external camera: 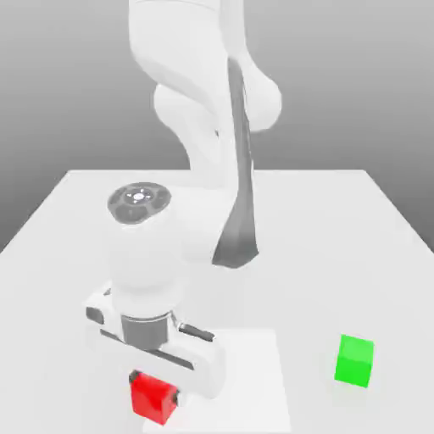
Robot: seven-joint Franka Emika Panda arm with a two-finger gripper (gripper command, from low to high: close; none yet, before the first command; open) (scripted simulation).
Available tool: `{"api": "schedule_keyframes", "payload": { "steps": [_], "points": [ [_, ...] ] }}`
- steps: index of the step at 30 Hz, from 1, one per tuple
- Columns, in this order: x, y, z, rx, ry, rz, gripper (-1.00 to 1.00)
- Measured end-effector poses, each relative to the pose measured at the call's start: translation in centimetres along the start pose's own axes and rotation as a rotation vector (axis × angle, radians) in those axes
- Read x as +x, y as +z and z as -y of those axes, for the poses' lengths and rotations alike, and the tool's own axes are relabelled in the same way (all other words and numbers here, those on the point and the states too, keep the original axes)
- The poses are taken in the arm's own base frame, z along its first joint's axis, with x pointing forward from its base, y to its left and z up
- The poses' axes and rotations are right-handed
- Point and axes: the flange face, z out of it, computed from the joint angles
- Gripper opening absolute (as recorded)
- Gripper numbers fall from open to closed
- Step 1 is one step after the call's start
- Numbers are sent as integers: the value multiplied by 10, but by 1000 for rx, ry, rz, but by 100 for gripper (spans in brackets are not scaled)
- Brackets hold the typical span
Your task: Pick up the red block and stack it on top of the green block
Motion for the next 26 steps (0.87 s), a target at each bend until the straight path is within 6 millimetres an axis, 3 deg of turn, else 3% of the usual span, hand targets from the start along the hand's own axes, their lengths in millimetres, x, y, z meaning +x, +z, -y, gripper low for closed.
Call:
{"api": "schedule_keyframes", "payload": {
  "steps": [3,8,14,18,23,24,26],
  "points": [
    [0,3,0,0,0,0,-100],
    [-3,-50,1,0,-4,1,-100],
    [-147,-76,37,5,-209,13,-100],
    [-296,-87,28,2,-442,5,-100],
    [-306,-38,25,1,-437,0,-100],
    [-307,-31,25,1,-437,1,100],
    [-307,-31,25,1,-437,1,100]
  ]
}}
